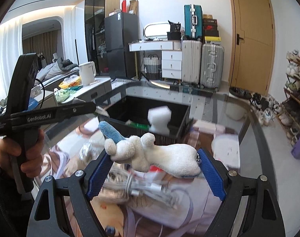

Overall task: Organize soft objects
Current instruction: 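Carry the plush toy over the black box with right tool while left tool carries the packet there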

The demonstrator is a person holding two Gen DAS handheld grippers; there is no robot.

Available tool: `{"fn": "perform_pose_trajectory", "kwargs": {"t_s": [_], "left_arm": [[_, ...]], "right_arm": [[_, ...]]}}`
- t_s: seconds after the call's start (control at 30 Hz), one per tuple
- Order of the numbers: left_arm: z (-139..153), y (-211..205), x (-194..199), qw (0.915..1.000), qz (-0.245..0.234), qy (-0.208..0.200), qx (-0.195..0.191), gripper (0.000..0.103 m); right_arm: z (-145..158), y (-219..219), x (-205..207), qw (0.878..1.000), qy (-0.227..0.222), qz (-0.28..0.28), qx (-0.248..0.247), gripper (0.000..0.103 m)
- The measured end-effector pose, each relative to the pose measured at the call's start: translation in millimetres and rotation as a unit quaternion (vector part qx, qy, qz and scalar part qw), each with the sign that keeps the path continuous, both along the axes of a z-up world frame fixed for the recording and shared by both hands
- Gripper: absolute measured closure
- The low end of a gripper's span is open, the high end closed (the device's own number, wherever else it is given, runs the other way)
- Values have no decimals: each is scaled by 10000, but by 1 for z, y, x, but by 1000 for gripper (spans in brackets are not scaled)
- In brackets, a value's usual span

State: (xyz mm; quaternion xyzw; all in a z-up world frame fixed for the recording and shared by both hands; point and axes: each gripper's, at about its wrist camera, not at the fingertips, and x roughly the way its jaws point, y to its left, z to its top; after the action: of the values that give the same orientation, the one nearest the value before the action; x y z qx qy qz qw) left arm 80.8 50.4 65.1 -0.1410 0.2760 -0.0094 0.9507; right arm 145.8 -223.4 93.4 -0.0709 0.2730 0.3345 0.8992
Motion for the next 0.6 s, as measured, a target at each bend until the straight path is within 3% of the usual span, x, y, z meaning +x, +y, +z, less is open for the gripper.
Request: {"fn": "perform_pose_trajectory", "kwargs": {"t_s": [0.27, 0.37, 0.6], "left_arm": [[3, -2, 17, 9998, -99, -54, 169, 34], [-6, -2, 25, 9998, -114, 92, 99, 35], [0, -6, 24, 9998, -176, -47, 107, 35]], "right_arm": [[17, 11, 22, 9998, -175, -67, 108, 16], [20, 14, 26, 9997, -205, -44, 107, 16], [19, 18, 39, 9998, -171, -25, 20, 16]]}}
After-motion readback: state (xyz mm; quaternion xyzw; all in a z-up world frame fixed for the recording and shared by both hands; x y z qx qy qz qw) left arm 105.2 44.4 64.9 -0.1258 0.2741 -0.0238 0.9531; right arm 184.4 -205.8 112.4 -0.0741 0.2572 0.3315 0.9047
